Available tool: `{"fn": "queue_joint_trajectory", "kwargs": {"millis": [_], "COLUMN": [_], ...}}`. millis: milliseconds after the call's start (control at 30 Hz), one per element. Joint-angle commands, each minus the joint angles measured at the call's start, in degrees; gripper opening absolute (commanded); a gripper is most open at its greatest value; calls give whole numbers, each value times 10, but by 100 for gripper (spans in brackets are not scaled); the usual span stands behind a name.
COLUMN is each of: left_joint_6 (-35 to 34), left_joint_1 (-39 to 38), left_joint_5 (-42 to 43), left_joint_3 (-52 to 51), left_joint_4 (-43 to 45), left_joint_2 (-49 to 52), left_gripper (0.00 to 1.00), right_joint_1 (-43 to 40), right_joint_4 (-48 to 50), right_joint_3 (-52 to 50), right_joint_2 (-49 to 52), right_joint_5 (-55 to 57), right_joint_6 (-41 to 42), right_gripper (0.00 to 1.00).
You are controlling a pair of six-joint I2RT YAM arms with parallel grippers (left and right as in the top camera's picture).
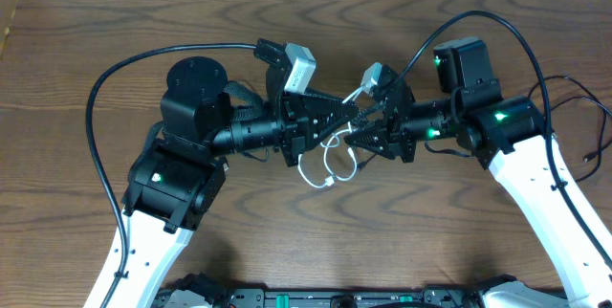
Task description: Untangle cables
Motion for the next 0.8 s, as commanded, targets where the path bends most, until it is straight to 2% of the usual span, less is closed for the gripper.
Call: {"fn": "queue_joint_trajectory", "kwargs": {"millis": [0, 233, 400, 633, 700, 767], "left_joint_6": [-33, -94, -127, -132, -131, -132], "left_joint_1": [-2, -4, -4, -4, -4, -4], "left_joint_5": [12, 11, 11, 5, 2, -5], "left_joint_3": [11, 11, 11, 11, 11, 11], "left_joint_4": [5, 16, 20, 20, 20, 20], "left_joint_2": [-7, -7, -7, -7, -7, -7], "left_gripper": [8, 8, 7, 7, 7, 7], "right_joint_1": [5, 5, 5, 5, 5, 5], "right_joint_4": [3, 7, 8, 8, 7, 7], "right_joint_3": [0, 0, 0, 0, 0, 0], "right_joint_2": [-2, -2, -2, -2, -2, -2], "right_joint_5": [-14, -14, -14, -37, -42, -42], "right_joint_6": [-7, -7, -7, -8, -8, -7], "right_gripper": [34, 26, 27, 26, 22, 13]}}
